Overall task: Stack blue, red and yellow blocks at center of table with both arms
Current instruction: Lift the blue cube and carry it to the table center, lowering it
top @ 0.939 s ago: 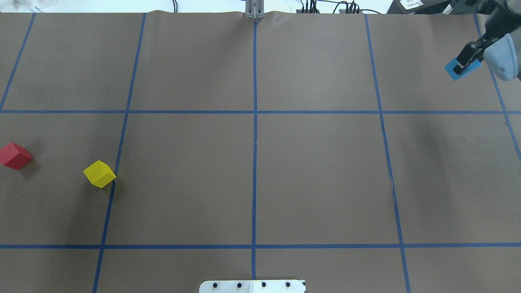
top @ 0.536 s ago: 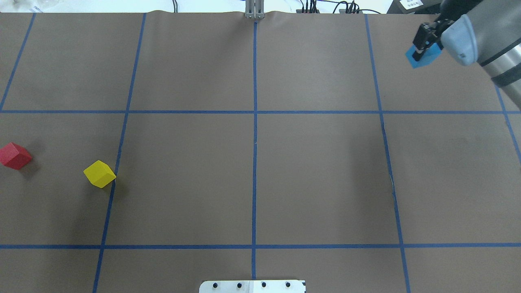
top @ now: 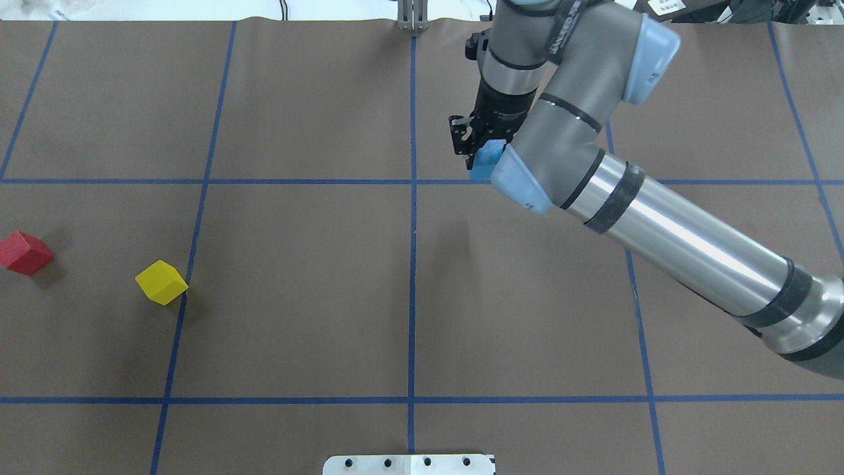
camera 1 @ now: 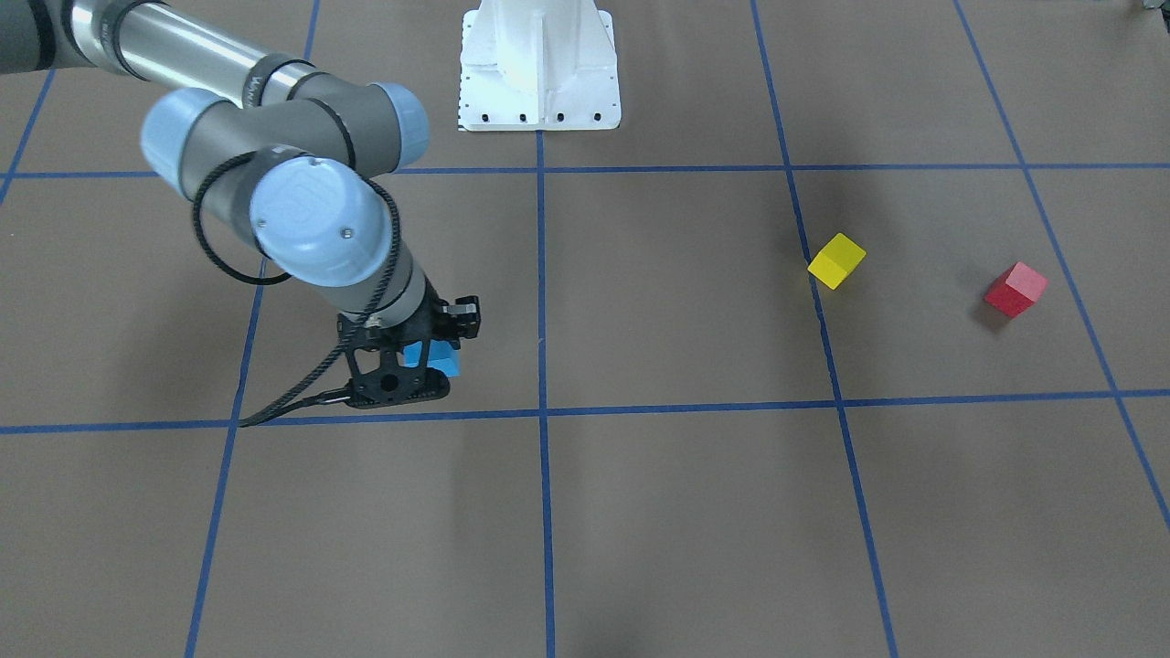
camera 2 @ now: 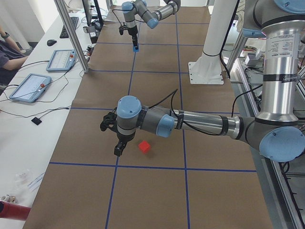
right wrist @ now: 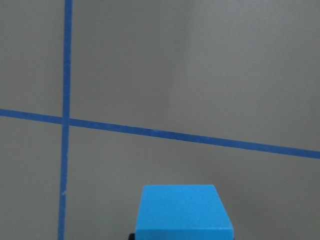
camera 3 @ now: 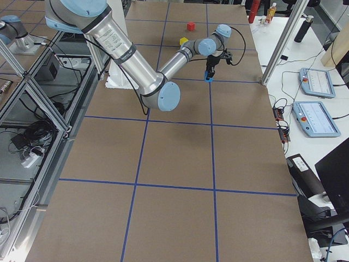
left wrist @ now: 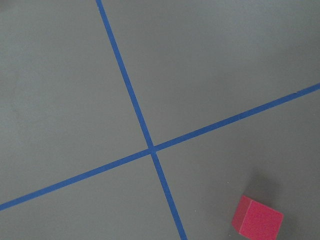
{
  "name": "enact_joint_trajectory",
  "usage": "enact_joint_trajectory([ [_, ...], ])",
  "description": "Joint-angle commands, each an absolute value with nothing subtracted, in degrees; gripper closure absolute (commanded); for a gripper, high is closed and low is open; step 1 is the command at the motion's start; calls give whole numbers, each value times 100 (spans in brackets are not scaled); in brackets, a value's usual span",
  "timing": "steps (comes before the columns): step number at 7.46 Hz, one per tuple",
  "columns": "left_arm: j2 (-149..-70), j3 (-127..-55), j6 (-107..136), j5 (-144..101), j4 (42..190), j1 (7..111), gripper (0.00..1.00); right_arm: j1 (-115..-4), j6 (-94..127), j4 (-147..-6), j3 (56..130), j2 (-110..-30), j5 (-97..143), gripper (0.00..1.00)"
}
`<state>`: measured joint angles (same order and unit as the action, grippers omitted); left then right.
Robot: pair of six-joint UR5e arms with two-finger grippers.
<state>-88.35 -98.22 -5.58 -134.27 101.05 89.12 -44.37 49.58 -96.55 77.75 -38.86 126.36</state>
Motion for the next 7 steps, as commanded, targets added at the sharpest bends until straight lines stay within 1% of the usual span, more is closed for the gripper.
enact_joint_trajectory([
  [1,-8851,-9818,-273,-13438,10134,8912,0,-4052,5658,-8993,6814,-3384,12305,100],
  [2,-8868,-9800,-272,-13438,10134,8912,0,-3956,5747,-8887,6716,-3358,12270,100],
  [3,-8868,-9800,-272,-13438,10116,8912,0,-3851,5818,-8816,6463,-3192,12261,100],
  [7,-8920,-9765,-264,-13438,10108,8912,0,-3648,6126,-8482,6390,-3190,12261,100],
])
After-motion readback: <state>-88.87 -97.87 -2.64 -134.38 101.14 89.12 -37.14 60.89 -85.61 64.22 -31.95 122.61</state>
